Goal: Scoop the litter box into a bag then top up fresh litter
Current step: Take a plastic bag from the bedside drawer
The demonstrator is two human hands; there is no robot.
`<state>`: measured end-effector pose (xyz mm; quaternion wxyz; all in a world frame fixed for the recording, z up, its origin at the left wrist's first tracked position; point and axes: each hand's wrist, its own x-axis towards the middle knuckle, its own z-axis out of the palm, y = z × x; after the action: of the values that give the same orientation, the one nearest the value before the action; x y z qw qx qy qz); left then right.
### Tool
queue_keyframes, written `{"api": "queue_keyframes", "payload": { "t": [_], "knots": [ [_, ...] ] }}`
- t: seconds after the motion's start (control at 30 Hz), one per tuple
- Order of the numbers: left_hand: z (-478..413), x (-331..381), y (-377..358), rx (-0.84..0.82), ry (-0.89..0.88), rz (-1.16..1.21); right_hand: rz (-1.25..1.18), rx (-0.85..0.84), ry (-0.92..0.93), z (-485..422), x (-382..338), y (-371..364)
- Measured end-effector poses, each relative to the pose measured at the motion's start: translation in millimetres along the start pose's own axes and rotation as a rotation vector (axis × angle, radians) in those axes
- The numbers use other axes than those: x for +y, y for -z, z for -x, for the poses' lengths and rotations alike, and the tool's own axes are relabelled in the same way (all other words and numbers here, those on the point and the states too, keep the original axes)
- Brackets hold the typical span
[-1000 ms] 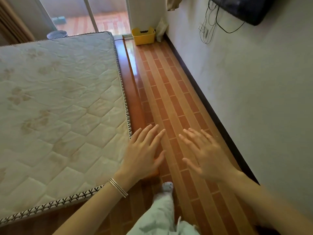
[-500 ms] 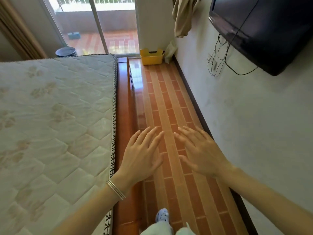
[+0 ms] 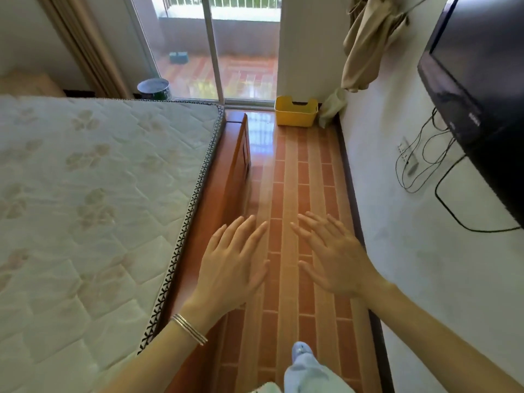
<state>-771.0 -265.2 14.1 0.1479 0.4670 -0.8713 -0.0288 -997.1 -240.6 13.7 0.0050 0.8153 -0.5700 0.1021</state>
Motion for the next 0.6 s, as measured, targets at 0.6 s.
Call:
{"api": "queue_keyframes", "payload": {
  "t": [0.6],
  "knots": [
    [-355,-151,-57,0.024,0.148,-0.039,-0.015,0.034,0.145,-352,224,-33]
  ]
}}
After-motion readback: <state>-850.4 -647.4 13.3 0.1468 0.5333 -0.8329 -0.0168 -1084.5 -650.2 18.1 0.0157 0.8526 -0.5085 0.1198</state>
